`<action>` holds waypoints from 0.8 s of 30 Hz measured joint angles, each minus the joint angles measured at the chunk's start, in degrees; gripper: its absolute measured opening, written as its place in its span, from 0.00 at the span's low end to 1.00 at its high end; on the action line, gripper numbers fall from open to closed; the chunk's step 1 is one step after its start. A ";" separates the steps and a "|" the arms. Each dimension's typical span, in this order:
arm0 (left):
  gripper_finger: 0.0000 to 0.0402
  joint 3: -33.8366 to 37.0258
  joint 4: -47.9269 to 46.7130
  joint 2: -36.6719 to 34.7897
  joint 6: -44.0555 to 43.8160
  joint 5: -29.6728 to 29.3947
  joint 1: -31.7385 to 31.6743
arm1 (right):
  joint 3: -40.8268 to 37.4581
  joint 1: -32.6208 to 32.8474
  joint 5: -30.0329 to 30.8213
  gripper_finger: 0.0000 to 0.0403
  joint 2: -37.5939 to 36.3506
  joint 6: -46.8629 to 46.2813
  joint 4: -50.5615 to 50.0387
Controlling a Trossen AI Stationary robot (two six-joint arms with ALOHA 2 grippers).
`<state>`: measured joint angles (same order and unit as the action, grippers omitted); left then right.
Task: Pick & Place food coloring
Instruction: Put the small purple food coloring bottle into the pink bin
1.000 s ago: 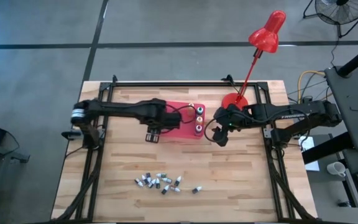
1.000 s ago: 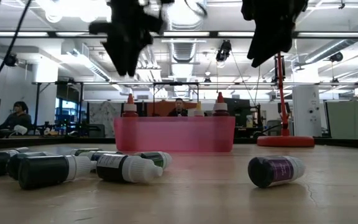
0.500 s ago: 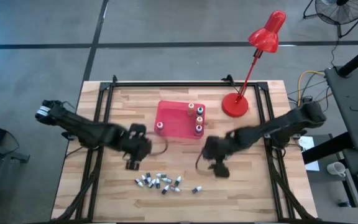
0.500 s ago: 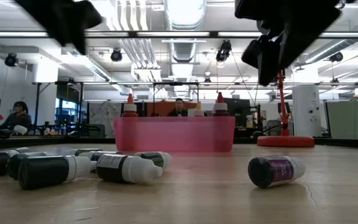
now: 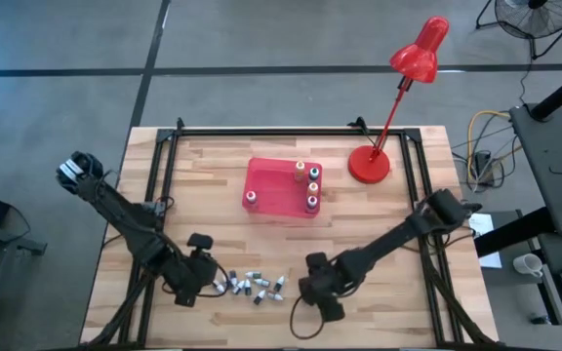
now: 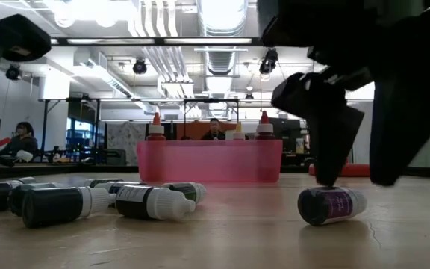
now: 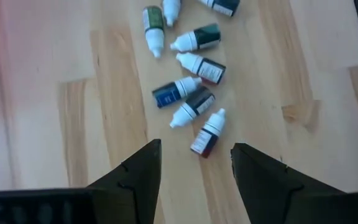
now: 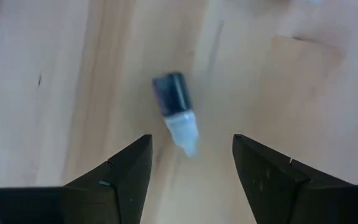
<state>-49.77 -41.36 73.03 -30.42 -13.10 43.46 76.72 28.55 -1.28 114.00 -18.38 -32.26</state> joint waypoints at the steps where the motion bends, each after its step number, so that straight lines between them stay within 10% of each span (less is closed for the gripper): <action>1: 0.42 0.28 0.18 0.03 -0.89 -0.02 0.22 | 0.90 0.26 0.01 0.53 1.12 -0.15 -0.07; 10: 0.42 0.54 0.32 0.05 -4.12 -0.24 0.26 | 4.13 0.96 5.21 0.50 6.19 -2.80 -0.92; 24: 0.42 0.61 -3.03 0.05 -7.51 0.10 0.26 | 3.77 -4.95 8.51 0.11 2.74 -3.23 -2.61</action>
<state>-49.16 -44.39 73.08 -37.93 -13.00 43.72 80.49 23.60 7.24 116.74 -21.61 -34.87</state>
